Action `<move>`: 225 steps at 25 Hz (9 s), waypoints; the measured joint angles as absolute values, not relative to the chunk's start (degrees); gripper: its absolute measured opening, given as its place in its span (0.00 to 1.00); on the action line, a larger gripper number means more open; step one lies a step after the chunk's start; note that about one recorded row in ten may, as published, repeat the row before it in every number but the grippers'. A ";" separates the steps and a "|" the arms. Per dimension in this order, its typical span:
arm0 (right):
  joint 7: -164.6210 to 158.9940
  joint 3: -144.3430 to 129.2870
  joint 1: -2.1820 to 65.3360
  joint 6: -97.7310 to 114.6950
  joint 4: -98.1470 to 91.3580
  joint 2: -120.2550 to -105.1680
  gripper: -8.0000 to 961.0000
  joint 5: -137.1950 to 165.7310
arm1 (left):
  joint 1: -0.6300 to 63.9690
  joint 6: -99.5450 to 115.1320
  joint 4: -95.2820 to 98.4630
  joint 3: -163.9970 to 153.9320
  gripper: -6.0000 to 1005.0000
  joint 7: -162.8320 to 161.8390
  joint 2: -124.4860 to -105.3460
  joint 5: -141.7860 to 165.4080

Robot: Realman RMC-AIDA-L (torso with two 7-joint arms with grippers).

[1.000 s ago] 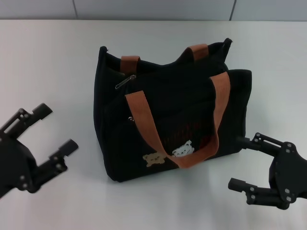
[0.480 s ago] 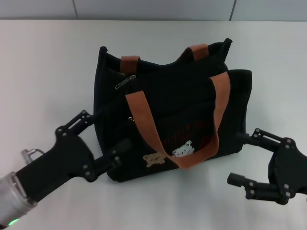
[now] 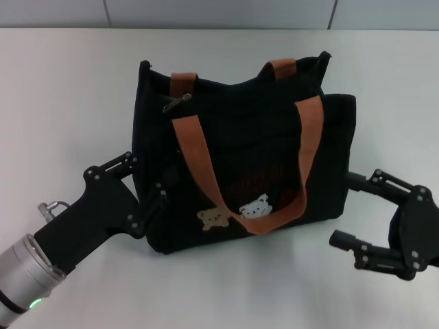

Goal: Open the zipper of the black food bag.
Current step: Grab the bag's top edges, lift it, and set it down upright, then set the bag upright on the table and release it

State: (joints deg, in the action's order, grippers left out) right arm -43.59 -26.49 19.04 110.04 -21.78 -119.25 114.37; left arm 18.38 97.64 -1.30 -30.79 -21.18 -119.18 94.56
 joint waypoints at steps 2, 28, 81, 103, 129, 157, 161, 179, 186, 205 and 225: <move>-42.78 -26.27 18.91 110.29 -21.07 -119.25 0.87 113.60 | 18.54 97.83 -2.20 -30.54 0.42 -17.68 -119.18 94.61; -37.57 -13.18 26.79 97.01 3.61 -119.61 0.87 97.23 | 28.89 109.04 10.06 -33.46 0.13 6.74 -119.09 95.07; 37.21 -4.08 14.47 100.32 23.18 -119.88 0.81 108.69 | 35.32 107.48 -3.00 -42.64 0.11 29.93 -119.18 95.13; 41.63 -3.06 17.12 97.21 24.05 -119.88 0.78 109.13 | 35.91 107.66 -3.08 -42.62 0.11 29.97 -119.17 95.18; 44.74 -3.75 19.71 92.92 24.08 -119.88 0.48 109.70 | 36.17 107.72 -2.94 -42.57 0.11 29.97 -119.17 96.03; 51.59 -1.25 21.97 89.76 25.47 -119.86 0.16 109.51 | 36.74 108.04 -3.16 -42.67 0.11 29.97 -119.22 96.51; 52.06 -1.32 22.44 89.48 25.50 -119.86 0.13 109.75 | 36.77 108.03 -3.14 -42.67 0.11 29.97 -119.20 96.52; 57.63 -2.02 18.52 90.99 26.83 -119.88 0.01 110.76 | 36.93 107.70 -3.14 -42.12 0.13 29.87 -119.18 96.44; 57.63 -1.55 13.45 89.72 25.79 -119.87 0.01 109.58 | 37.16 107.21 -5.66 -37.67 0.14 29.35 -119.18 96.47; 33.98 -0.70 5.26 104.01 19.93 -119.54 0.09 104.14 | 33.32 105.80 -10.56 -24.01 0.19 18.44 -119.18 96.12; -15.04 -1.04 9.97 111.73 3.56 -119.38 0.68 104.86 | 24.62 98.13 -11.20 -17.24 0.23 -9.60 -119.05 97.89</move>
